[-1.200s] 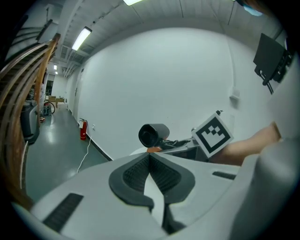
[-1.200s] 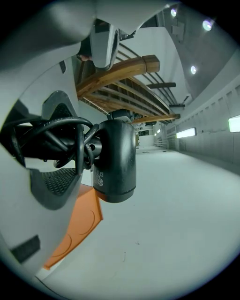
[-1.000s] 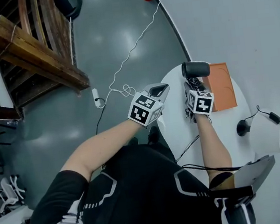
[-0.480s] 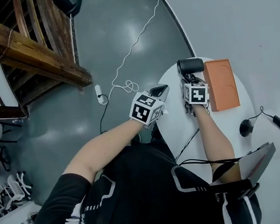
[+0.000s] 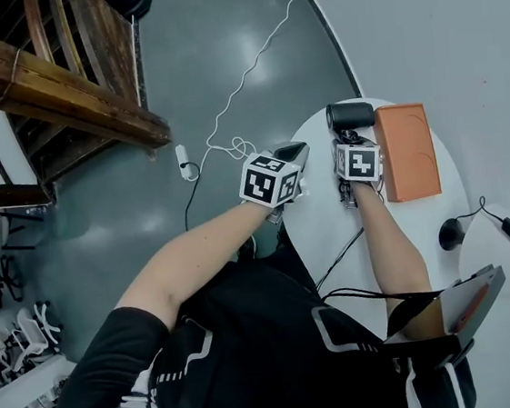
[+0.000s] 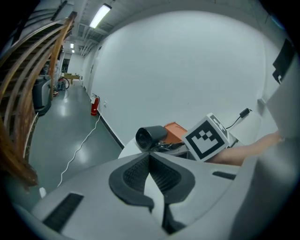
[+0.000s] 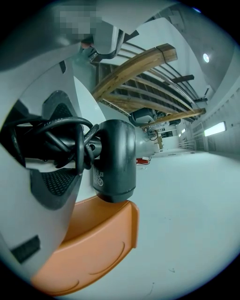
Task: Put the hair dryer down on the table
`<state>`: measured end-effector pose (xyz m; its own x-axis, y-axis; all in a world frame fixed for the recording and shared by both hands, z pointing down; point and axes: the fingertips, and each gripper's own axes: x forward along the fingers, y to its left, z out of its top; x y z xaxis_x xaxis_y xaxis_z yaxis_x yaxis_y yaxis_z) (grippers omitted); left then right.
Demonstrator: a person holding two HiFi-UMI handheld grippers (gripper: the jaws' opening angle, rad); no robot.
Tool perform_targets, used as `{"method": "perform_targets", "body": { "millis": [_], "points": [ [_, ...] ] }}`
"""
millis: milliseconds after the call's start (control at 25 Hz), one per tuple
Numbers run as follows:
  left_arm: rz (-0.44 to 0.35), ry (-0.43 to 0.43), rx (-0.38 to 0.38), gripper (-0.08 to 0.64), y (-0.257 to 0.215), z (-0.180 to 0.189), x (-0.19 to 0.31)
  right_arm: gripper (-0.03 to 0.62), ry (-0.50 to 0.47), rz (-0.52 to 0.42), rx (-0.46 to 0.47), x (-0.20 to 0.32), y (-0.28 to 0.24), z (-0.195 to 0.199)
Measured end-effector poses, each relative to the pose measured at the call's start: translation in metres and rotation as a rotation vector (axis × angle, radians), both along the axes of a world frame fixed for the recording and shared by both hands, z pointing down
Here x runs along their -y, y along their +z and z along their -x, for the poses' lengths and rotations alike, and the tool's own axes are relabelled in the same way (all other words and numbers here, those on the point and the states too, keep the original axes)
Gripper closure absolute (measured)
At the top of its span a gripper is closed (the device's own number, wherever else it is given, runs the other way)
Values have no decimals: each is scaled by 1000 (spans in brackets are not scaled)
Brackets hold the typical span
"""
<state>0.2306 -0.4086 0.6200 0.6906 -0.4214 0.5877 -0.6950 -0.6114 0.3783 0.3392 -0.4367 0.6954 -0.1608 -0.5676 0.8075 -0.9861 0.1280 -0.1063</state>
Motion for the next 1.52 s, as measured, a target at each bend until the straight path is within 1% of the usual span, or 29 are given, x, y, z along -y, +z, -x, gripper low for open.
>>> {"method": "perform_targets", "body": {
  "millis": [80,160,280,320,440,480,680,800,880,1000,1200,1360,1440,1520],
  "points": [
    [23,5,-9,560,3,-1,-2,331,-13,9,-3,0,2,2],
    [39,36,-15,560,7,-4,-6,331,-32,14,-7,-1,4,4],
    [45,47,-19,560,10,-7,-8,330,-49,15,-12,2,6,6],
    [39,35,-7,560,10,-6,-8,328,-50,16,-19,2,6,6],
    [11,-32,78,560,14,4,-5,327,-52,19,-42,2,9,7],
    [9,-44,91,560,15,6,-6,327,-54,20,-46,2,10,8],
    [0,-25,67,560,9,5,-13,327,-70,8,-44,2,10,11],
    [-24,-63,85,560,7,11,-9,327,-71,1,-40,2,12,11],
    [-25,-78,89,560,8,12,-8,327,-68,-4,-39,2,11,11],
    [-21,-69,90,560,8,12,-11,327,-73,-21,-25,3,9,14],
    [-50,-44,103,560,5,9,-18,327,-69,-23,-29,3,9,12],
    [-53,-42,103,560,4,12,-20,325,-73,-59,-28,9,6,13],
    [-48,-47,97,560,4,12,-23,324,-71,-39,-28,4,10,12],
    [-55,-33,86,560,0,10,-27,322,-66,-31,-32,3,12,10]
  ]
}}
